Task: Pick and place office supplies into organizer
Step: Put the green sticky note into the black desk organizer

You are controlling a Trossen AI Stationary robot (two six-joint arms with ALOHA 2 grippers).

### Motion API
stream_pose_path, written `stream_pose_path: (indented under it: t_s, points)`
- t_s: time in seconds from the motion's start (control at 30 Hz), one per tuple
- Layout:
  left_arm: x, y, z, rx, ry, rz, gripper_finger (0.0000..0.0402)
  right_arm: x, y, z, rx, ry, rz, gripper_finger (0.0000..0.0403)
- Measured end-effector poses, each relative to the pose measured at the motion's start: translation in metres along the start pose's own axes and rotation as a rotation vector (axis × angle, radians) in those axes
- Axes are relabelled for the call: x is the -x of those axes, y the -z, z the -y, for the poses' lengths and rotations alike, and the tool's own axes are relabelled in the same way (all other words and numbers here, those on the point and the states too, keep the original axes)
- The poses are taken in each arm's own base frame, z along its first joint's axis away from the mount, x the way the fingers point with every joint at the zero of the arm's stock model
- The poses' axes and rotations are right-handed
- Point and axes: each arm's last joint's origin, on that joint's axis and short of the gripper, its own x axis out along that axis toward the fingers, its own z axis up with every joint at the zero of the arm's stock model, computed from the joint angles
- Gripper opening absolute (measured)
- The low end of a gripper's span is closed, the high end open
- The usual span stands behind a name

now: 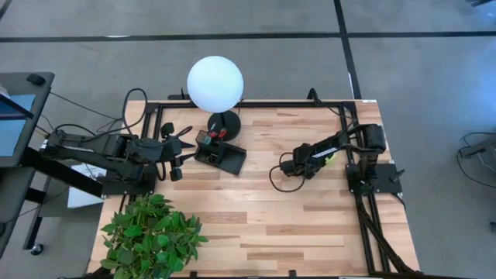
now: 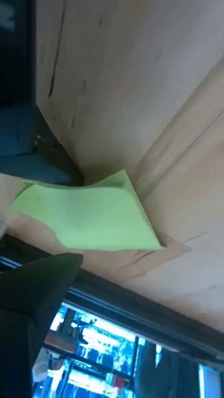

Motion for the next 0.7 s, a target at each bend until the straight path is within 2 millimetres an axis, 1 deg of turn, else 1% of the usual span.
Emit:
stream_pose_path:
  t_s: [0.1, 0.2, 0.43, 0.5, 0.57, 0.7]
  points:
    - [0.000, 0.000, 0.000, 0.000, 0.000, 0.000, 0.0118, -0.004, -0.003, 0.000, 0.025, -0.026, 0.006, 0.0170]
    - [0.000, 0.000, 0.000, 0.000, 0.000, 0.000, 0.0118, -0.009, -0.008, 0.002, 0.034, -0.041, -0.002, 0.0133]
    - [0.000, 0.000, 0.000, 0.000, 0.000, 0.000, 0.0118, -0.011, -0.012, 0.006, 0.021, -0.072, -0.013, 0.0019]
    - [0.000, 0.000, 0.000, 0.000, 0.000, 0.000, 0.0118, -0.010, -0.012, 0.005, 0.026, -0.065, 0.004, 0.0008]
    - [0.000, 0.000, 0.000, 0.000, 0.000, 0.000, 0.0118, -0.008, -0.012, 0.004, 0.026, -0.054, 0.024, 0.0010]
    - [0.000, 0.000, 0.000, 0.000, 0.000, 0.000, 0.0118, 0.003, -0.014, -0.002, 0.019, -0.061, 0.071, 0.0003]
